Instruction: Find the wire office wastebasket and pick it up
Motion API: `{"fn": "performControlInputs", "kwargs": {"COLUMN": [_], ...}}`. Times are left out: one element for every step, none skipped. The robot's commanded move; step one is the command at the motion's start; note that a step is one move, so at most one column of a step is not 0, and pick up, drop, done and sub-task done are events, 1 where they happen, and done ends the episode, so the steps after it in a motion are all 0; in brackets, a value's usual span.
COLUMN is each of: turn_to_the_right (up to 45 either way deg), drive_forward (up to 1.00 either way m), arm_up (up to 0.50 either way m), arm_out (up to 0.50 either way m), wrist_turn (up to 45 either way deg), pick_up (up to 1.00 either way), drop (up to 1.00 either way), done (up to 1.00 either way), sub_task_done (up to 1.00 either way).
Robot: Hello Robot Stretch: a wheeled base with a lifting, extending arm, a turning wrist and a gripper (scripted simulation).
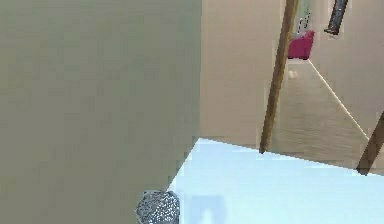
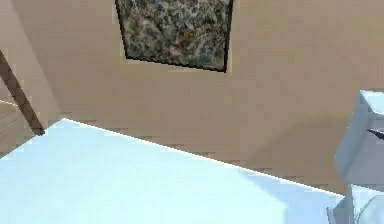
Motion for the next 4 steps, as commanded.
{"fn": "performControlInputs", "kwargs": {"turn_to_the_right": [-45.0, -45.0, -12.0, 0.0], "drive_forward": [0.00, 0.00, 0.00, 0.00], "arm_up": [0.00, 0.00, 0.00, 0.16], "arm_out": [0.00, 0.00, 0.00, 0.00], "wrist_turn": [0.0, 0.0, 0.0, 0.0], "pick_up": [0.00, 0.00, 0.00, 0.00], "drop": [0.00, 0.00, 0.00, 0.00], "done": [0.00, 0.00, 0.00, 0.00], "sub_task_done": [0.00, 0.00, 0.00, 0.00]}}
